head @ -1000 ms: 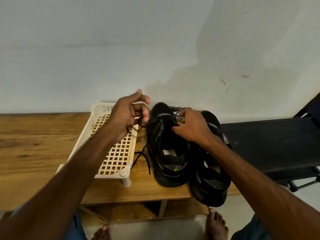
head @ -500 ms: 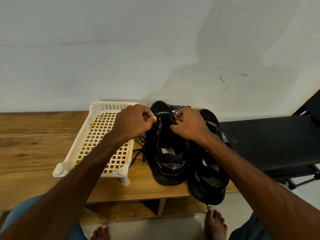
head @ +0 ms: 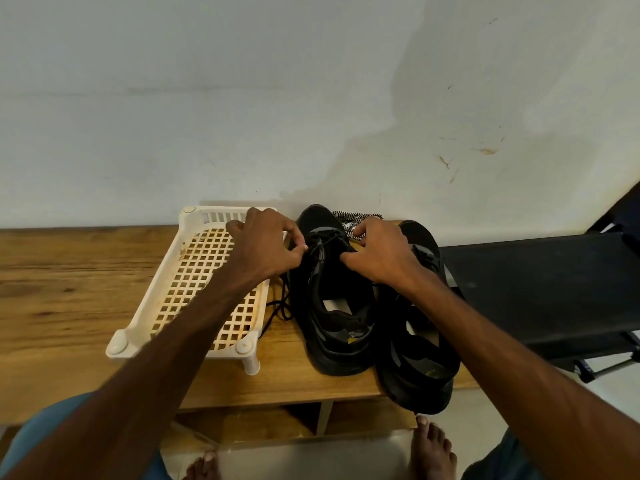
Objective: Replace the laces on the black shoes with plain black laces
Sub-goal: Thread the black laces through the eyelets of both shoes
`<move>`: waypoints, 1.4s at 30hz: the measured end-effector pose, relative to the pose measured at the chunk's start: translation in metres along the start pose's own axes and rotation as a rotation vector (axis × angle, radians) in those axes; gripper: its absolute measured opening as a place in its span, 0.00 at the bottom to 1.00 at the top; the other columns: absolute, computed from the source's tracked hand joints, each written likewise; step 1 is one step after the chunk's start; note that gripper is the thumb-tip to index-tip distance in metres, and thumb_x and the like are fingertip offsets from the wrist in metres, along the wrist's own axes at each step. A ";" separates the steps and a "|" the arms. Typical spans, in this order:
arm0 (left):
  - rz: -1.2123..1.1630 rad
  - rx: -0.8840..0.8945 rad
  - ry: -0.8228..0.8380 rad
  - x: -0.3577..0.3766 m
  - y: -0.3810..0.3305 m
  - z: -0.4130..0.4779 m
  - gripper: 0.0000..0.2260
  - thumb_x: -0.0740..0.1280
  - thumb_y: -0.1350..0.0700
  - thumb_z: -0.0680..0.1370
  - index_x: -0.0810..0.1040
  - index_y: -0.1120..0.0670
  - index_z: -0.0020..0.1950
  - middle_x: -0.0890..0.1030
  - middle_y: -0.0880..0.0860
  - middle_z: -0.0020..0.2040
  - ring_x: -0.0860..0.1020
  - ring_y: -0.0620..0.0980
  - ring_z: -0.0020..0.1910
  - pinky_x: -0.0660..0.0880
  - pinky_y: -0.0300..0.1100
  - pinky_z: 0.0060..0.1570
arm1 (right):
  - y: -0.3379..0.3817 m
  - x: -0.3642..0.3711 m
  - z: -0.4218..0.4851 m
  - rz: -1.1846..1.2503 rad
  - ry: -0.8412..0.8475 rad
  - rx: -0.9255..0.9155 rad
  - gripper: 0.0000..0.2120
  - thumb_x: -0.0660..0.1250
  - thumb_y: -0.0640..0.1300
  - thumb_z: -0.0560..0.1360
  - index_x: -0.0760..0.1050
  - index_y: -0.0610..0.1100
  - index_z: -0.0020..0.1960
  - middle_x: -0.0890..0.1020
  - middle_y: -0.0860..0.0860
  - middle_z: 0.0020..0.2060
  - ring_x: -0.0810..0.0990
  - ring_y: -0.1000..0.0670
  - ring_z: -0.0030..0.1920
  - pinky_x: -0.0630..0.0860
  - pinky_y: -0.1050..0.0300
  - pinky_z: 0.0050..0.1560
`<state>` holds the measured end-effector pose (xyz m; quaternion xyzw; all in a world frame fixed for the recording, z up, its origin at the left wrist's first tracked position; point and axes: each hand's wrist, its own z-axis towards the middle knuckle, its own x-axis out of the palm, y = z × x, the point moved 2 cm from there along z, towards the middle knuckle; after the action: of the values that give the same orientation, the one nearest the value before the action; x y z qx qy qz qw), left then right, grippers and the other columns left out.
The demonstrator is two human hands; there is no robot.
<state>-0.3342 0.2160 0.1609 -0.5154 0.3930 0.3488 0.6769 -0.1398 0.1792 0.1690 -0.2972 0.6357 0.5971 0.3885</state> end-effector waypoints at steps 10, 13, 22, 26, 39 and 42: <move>-0.275 -0.028 0.214 0.001 -0.018 0.002 0.15 0.62 0.55 0.83 0.75 0.52 0.36 0.79 0.52 0.40 0.78 0.52 0.48 0.69 0.47 0.52 | -0.001 -0.002 0.001 -0.024 0.034 -0.022 0.21 0.77 0.48 0.70 0.79 0.37 0.57 0.84 0.44 0.50 0.83 0.44 0.49 0.79 0.52 0.45; -0.849 -0.063 0.101 -0.017 -0.019 0.006 0.16 0.65 0.53 0.81 0.82 0.50 0.34 0.83 0.42 0.48 0.78 0.32 0.48 0.67 0.38 0.48 | 0.006 -0.012 -0.001 0.063 0.000 -0.111 0.21 0.77 0.52 0.72 0.80 0.42 0.60 0.81 0.52 0.51 0.81 0.51 0.50 0.76 0.59 0.48; -1.013 0.228 0.158 -0.020 -0.028 0.009 0.12 0.63 0.52 0.84 0.85 0.44 0.59 0.82 0.41 0.64 0.63 0.35 0.76 0.62 0.37 0.64 | 0.039 -0.020 -0.017 0.908 0.345 -0.117 0.12 0.68 0.47 0.82 0.83 0.41 0.59 0.87 0.50 0.53 0.84 0.51 0.59 0.74 0.43 0.69; -1.097 -0.023 -0.013 -0.024 -0.009 0.016 0.13 0.64 0.49 0.82 0.82 0.45 0.65 0.83 0.39 0.60 0.74 0.32 0.64 0.65 0.41 0.61 | 0.036 -0.032 -0.012 1.033 0.339 -0.143 0.13 0.65 0.51 0.83 0.82 0.42 0.52 0.87 0.48 0.43 0.86 0.47 0.48 0.78 0.46 0.61; -0.166 0.102 -0.540 -0.025 -0.020 -0.002 0.08 0.70 0.46 0.79 0.81 0.50 0.47 0.80 0.48 0.58 0.73 0.51 0.63 0.63 0.39 0.61 | 0.014 -0.037 -0.005 0.778 0.291 -0.057 0.16 0.58 0.48 0.85 0.85 0.47 0.52 0.68 0.54 0.29 0.62 0.56 0.27 0.57 0.63 0.26; -0.352 0.393 -0.262 -0.014 -0.038 -0.003 0.07 0.66 0.51 0.82 0.79 0.50 0.59 0.81 0.46 0.51 0.77 0.43 0.53 0.65 0.29 0.51 | 0.019 -0.033 -0.009 0.720 0.318 -0.129 0.16 0.60 0.48 0.85 0.83 0.45 0.45 0.70 0.51 0.31 0.63 0.56 0.27 0.57 0.60 0.27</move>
<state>-0.3077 0.2034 0.1885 -0.3853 0.2668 0.2068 0.8588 -0.1394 0.1695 0.2070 -0.1681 0.7128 0.6802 0.0317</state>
